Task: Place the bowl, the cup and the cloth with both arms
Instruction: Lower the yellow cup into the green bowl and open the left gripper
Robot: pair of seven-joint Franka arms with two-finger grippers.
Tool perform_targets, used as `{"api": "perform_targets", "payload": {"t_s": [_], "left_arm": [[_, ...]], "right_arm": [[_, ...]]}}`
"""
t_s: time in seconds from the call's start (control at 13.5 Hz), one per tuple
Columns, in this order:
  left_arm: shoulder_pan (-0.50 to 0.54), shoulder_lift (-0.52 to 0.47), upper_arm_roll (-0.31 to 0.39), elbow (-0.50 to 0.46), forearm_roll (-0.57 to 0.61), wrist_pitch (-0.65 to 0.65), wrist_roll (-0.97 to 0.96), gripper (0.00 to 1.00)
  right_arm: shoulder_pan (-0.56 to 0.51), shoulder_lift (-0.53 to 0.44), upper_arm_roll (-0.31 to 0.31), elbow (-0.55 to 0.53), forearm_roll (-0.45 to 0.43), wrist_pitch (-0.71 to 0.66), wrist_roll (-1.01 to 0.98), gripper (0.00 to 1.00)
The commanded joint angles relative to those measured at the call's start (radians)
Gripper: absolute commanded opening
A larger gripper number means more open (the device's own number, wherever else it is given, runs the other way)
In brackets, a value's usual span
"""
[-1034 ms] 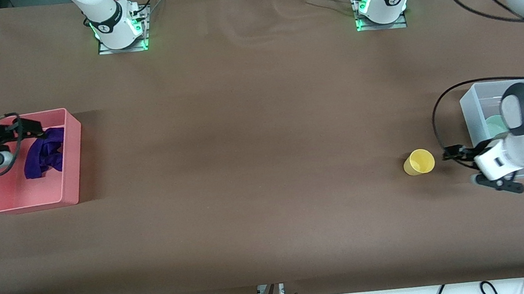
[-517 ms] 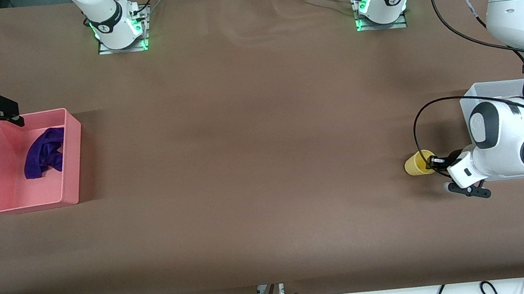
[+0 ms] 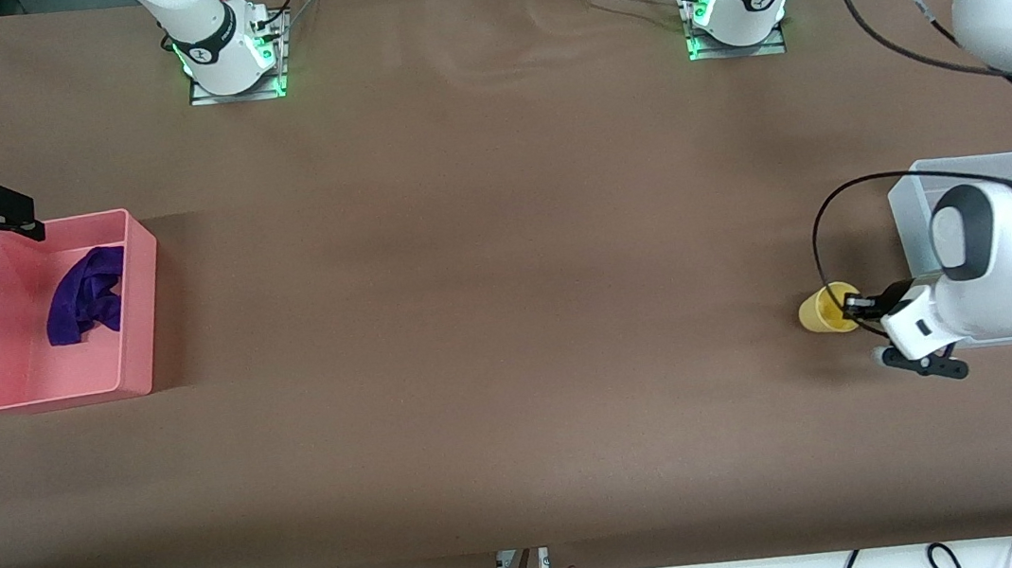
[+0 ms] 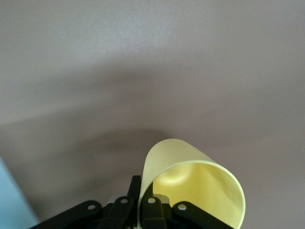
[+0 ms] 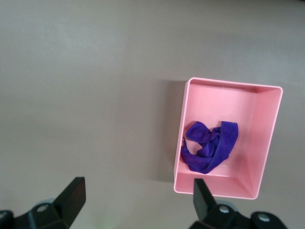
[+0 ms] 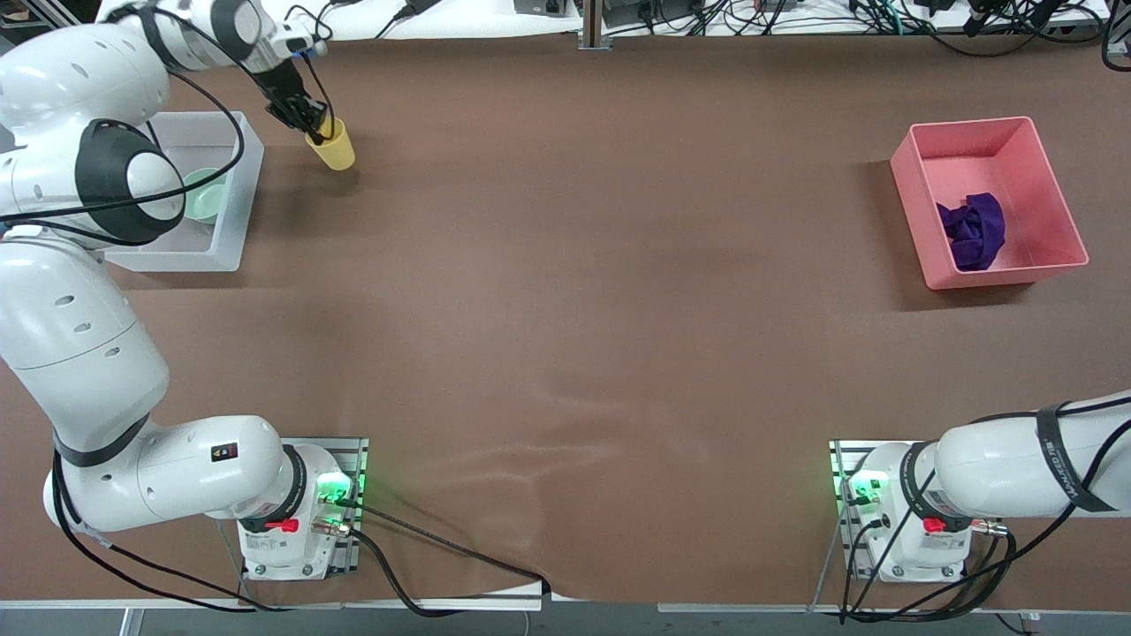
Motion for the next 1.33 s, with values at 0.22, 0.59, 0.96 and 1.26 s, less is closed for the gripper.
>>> {"api": "perform_targets", "payload": {"t_s": [0.22, 0.59, 0.96, 1.26], "left_arm": [[0.097, -0.038, 0.033, 0.137, 0.241, -0.176, 0.398, 0.0], [0.217, -0.017, 0.033, 0.038, 0.303, -0.027, 0.526, 0.0], [0.278, -0.006, 0.029, -0.088, 0.282, 0.12, 0.543, 0.01], [0.274, -0.021, 0.02, -0.082, 0.282, 0.11, 0.542, 1.0]], "right_arm": [[-0.005, 0.008, -0.008, 0.008, 0.005, -0.013, 0.006, 1.0], [-0.005, 0.008, -0.008, 0.008, 0.005, -0.013, 0.006, 1.0], [-0.005, 0.008, -0.008, 0.008, 0.007, -0.012, 0.006, 1.0], [-0.005, 0.008, -0.008, 0.008, 0.007, -0.012, 0.007, 1.0]]}}
